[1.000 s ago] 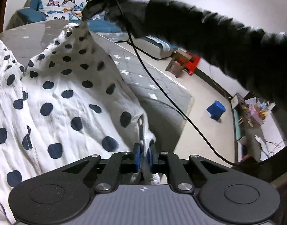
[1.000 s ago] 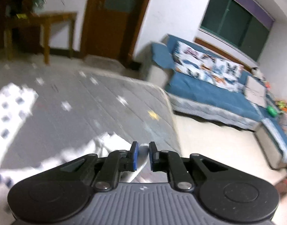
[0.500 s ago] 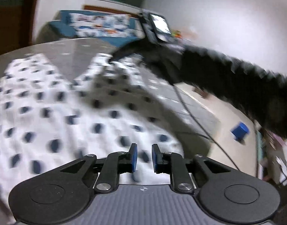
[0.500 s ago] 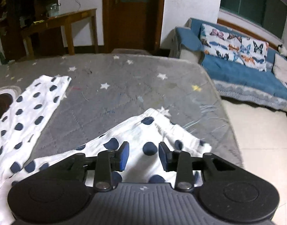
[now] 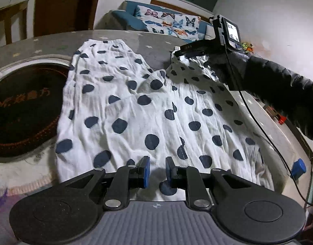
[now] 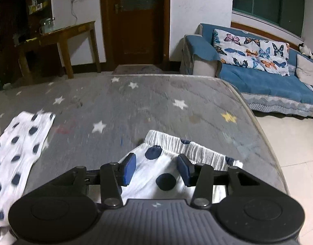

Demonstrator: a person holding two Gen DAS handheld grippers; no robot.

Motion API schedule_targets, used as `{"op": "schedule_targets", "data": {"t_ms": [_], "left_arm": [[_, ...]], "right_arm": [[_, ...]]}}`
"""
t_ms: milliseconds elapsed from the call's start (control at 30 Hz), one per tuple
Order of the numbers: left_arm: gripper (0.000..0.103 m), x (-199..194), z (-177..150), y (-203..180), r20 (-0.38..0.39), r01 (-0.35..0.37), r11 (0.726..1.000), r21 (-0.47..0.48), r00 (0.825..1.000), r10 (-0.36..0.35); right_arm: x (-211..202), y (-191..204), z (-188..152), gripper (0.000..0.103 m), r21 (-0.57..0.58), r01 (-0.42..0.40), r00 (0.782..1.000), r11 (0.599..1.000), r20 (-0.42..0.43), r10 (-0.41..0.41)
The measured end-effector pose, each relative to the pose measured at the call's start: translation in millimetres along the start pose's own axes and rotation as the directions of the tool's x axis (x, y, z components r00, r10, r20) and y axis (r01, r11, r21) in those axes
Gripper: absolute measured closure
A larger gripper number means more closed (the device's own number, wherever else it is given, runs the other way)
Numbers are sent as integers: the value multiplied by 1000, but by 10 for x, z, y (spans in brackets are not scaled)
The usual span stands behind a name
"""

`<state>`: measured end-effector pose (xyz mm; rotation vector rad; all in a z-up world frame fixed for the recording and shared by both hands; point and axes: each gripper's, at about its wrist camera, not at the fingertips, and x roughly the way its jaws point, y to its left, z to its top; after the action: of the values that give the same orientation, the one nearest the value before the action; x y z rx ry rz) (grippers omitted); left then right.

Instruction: Fold clothes

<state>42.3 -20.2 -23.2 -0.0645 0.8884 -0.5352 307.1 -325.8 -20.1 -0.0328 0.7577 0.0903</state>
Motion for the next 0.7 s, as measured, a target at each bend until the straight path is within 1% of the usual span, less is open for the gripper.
{"op": "schedule_targets", "data": {"t_ms": [67, 167, 200, 267, 300, 367, 433, 600, 633, 700], "left_arm": [[84, -35, 14, 16, 7, -5, 1000, -7, 1000, 5], [83, -181, -14, 22, 37, 3, 1000, -9, 999, -3], [82, -233, -34, 27, 45, 3, 1000, -10, 999, -2], [81, -278, -70, 39, 45, 7, 1000, -6, 999, -6], [81, -283, -87, 38, 39, 11, 1000, -1, 999, -11], [81, -269, -120, 24, 21, 21, 1000, 11, 1000, -21], [81, -267, -163, 14, 7, 32, 999, 18, 999, -32], [81, -276, -249, 70, -13, 57, 998, 10, 998, -56], [82, -283, -262, 83, -15, 63, 998, 11, 998, -62], [83, -300, -284, 108, -16, 76, 997, 15, 997, -76]], "right_arm": [[60, 49, 80, 57, -12, 2, 1000, 1000, 2, -2], [-51, 212, 161, 57, -58, -21, 1000, 998, 15, 22], [-88, 267, 188, 57, -73, -28, 999, 997, 19, 29], [-163, 376, 242, 57, -103, -43, 999, 994, 27, 46], [-194, 451, 263, 57, -118, -62, 998, 991, 24, 66], [-234, 696, 284, 57, -144, -158, 987, 977, -13, 158], [-256, 940, 303, 57, -170, -243, 970, 955, -52, 238], [-60, 1539, 317, 57, -262, -312, 948, 913, -145, 283], [-16, 1647, 320, 57, -278, -321, 945, 906, -161, 285], [93, 1815, 324, 56, -305, -311, 947, 900, -180, 267]]}}
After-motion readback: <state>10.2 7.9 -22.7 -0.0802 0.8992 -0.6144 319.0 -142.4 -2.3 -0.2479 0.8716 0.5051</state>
